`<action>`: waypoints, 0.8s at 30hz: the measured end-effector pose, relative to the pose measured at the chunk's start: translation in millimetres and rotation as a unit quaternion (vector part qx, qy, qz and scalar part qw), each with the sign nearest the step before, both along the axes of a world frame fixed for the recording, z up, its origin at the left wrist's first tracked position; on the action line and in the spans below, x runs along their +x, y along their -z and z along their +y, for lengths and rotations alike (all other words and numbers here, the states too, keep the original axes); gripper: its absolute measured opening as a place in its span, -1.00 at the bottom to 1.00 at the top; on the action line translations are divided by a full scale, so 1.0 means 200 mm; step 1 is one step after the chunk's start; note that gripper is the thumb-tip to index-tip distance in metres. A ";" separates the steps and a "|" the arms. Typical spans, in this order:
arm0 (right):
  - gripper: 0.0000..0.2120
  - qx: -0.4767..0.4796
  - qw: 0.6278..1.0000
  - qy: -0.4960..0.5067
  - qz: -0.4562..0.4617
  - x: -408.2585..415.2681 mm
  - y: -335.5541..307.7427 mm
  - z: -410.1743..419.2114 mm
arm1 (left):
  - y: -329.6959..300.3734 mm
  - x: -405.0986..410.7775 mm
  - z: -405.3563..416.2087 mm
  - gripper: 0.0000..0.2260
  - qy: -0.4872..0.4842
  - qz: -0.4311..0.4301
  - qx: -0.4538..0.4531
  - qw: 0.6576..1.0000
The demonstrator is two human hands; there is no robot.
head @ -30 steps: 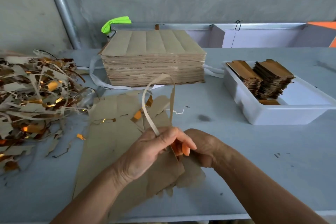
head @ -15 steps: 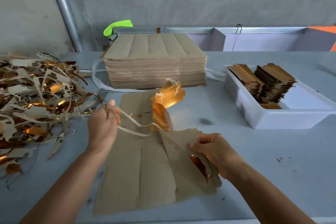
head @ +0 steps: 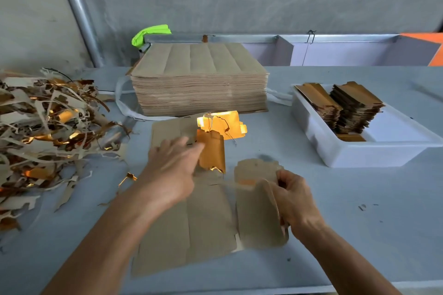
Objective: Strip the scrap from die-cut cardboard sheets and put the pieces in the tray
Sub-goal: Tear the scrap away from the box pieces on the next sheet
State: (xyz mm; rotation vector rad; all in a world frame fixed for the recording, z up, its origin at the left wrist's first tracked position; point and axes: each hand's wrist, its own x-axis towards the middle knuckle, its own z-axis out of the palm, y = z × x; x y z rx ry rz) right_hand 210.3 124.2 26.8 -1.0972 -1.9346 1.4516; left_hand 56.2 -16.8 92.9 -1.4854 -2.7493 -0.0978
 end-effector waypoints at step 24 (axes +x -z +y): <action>-0.91 -0.197 0.953 0.164 0.160 -0.02 -0.10 0.01 | 0.42 0.26 0.12 -0.69 0.106 -0.044 0.100 0.988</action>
